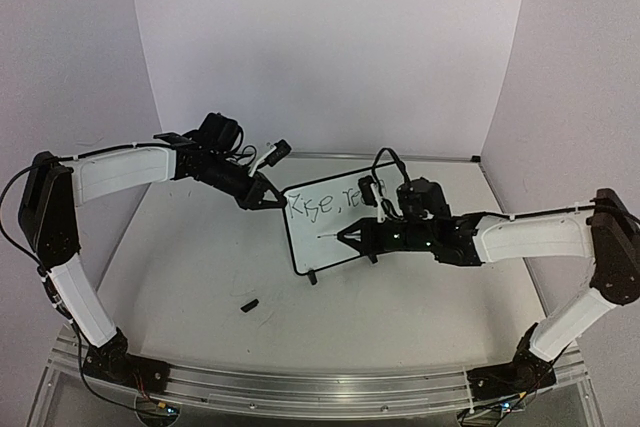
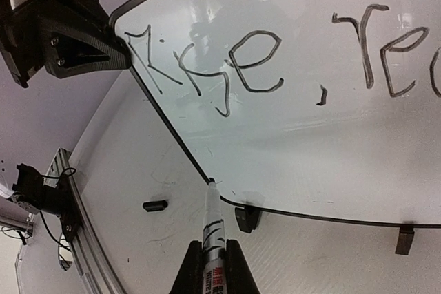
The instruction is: Write a sentence on the whiteboard
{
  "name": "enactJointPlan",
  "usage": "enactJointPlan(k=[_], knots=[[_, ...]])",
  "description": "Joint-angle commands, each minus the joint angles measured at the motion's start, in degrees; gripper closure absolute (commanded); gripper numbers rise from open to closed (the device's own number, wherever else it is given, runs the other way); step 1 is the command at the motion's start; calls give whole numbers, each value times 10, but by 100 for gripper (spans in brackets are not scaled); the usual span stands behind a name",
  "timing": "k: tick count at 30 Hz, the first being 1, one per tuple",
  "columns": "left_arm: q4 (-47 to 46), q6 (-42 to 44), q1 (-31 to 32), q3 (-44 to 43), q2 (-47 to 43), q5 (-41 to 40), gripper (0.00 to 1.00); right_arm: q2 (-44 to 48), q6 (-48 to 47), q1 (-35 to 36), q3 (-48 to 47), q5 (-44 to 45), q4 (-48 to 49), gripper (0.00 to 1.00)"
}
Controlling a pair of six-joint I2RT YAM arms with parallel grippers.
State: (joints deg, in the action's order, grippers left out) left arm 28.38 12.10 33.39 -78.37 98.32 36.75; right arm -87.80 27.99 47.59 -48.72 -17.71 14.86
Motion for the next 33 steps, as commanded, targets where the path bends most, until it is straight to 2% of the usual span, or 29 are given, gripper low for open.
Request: enactJointPlan(k=[1, 11, 19, 33], knots=[[58, 31, 13, 10, 13, -41, 100, -41, 9, 7, -50, -14, 54, 100], [57, 31, 15, 9, 15, -40, 100, -110, 25, 14, -93, -15, 59, 100], [58, 31, 15, 8, 16, -39, 100, -125, 51, 14, -78, 27, 50, 100], [57, 32, 15, 7, 17, -39, 100, -164, 68, 15, -53, 31, 42, 100]])
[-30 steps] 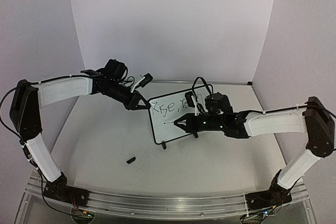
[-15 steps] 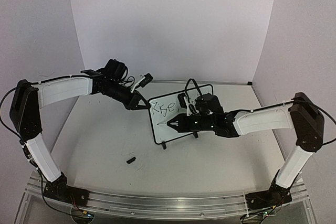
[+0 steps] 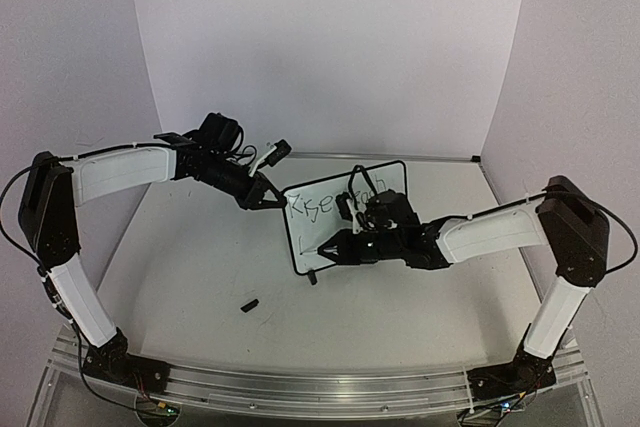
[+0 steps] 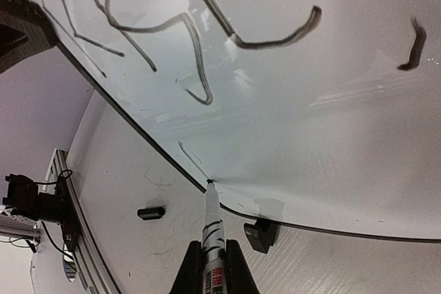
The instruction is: Write a sentence on the whiteboard
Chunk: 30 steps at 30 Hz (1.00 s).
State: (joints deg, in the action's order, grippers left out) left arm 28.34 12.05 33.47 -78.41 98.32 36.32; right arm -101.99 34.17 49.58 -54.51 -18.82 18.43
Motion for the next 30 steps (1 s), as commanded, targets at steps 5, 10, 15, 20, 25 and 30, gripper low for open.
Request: enactJointPlan(k=[5, 10, 15, 20, 25, 30], knots=[[59, 32, 15, 7, 16, -35, 100, -22, 9, -5, 5, 48, 7, 100], [59, 33, 16, 7, 16, -35, 100, -6, 12, -6, 7, 57, 17, 100], [59, 33, 15, 7, 15, -36, 100, 13, 30, -5, 21, 61, 54, 100], [58, 32, 15, 7, 13, -36, 100, 24, 45, -5, 31, 66, 80, 100], [58, 33, 15, 7, 13, -36, 100, 21, 53, -6, 30, 54, 92, 100], [59, 33, 15, 7, 13, -36, 100, 24, 56, -5, 30, 54, 99, 100]])
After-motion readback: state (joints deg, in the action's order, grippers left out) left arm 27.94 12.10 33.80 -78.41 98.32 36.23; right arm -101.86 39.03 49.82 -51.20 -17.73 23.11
